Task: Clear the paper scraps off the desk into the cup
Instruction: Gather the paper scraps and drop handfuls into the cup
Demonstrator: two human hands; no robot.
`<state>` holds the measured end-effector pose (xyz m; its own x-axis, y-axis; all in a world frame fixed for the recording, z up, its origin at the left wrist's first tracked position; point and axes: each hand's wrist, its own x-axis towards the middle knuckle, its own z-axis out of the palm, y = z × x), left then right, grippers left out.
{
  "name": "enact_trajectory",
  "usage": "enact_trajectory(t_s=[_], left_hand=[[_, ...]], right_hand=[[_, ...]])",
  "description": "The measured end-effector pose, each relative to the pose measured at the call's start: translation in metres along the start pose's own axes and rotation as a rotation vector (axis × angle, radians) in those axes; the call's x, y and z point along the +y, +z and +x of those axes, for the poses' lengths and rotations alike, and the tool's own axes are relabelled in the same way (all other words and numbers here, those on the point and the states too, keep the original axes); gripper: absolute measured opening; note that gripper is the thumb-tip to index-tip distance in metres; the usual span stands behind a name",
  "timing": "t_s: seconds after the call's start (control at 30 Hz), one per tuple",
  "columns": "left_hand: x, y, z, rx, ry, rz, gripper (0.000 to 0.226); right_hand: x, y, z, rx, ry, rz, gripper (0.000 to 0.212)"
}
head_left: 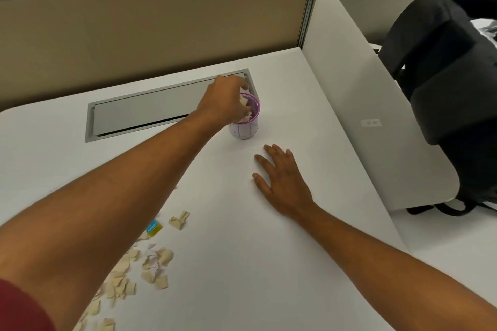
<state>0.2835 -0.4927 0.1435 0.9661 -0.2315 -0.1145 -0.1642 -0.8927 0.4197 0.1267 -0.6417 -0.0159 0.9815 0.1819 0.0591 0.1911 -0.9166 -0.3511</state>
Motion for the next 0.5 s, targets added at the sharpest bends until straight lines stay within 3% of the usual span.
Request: enact_trajectory(t_s=[0.13, 0.37, 0.5], left_hand=[[0.0014, 0.0023, 0.0017, -0.021, 0.009, 0.017, 0.071], [-0.0029, 0.0041, 0.0009, 0.066, 0.083, 0.038, 0.049], [-0.0077, -0.0011, -0.0036, 0.049, 0.136, 0.021, 0.05]], right_hand=[[0.0001, -0.0004, 0.0006, -0.001, 0.008, 0.01, 0.056], [-0.0005, -0.0005, 0.0012, -0.003, 0.02, 0.018, 0.053], [-0.0015, -0.0014, 0.0011, 0.005, 0.022, 0.02, 0.051]])
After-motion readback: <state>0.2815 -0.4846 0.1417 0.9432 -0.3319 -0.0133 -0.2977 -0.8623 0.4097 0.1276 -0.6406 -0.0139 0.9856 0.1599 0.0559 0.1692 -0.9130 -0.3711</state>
